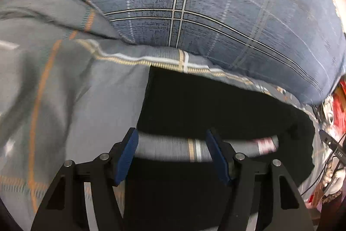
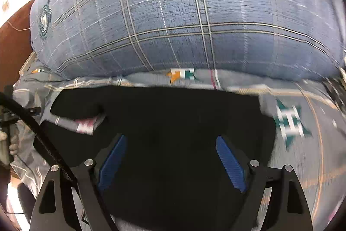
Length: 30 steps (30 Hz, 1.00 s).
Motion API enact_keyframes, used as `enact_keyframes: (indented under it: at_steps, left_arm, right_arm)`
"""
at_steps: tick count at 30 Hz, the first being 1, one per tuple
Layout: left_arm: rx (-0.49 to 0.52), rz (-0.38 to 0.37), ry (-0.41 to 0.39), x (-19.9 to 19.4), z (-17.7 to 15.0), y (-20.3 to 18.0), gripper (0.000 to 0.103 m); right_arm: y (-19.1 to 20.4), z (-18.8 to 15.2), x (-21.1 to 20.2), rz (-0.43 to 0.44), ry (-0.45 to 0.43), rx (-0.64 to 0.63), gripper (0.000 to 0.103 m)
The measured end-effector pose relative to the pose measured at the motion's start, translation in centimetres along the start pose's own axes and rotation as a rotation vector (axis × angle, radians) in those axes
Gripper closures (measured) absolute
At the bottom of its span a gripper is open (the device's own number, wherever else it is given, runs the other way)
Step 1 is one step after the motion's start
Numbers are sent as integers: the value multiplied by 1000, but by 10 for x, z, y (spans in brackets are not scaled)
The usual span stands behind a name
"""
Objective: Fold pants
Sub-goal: 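Grasp the pants legs' hem ends with the left and right grippers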
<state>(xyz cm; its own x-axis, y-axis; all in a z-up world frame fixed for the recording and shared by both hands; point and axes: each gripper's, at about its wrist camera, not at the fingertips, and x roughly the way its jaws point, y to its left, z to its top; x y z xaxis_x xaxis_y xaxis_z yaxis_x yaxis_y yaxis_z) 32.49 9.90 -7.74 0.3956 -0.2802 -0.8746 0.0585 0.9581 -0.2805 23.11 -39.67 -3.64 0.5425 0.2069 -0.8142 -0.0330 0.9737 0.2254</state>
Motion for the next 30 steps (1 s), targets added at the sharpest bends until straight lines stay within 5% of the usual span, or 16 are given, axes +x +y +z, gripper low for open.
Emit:
enact_keyframes:
  at_steps: [7, 15, 16, 17, 19, 20, 30]
  left_arm:
    - [52, 30, 41, 57, 43, -2, 39]
    - [138, 11, 43, 90, 62, -14, 25]
    - [173, 43, 41, 92, 60, -19, 34]
    - [209, 82, 25, 91, 58, -25, 57]
    - [231, 49, 14, 85, 56, -30, 88]
    - [231, 49, 12, 83, 56, -31, 90]
    - [241, 88, -131, 25, 48, -46, 91]
  right_arm:
    - [3, 60, 80, -9, 93, -96, 14]
    - [5, 69, 140, 3, 171, -144, 17]
    - [6, 67, 142, 2, 169, -147, 24]
    - [7, 65, 143, 4, 160, -149, 30]
    - [11, 62, 139, 42, 145, -138, 82]
    - [11, 61, 137, 77, 152, -115, 92]
    - [19, 57, 79, 52, 34, -58, 97]
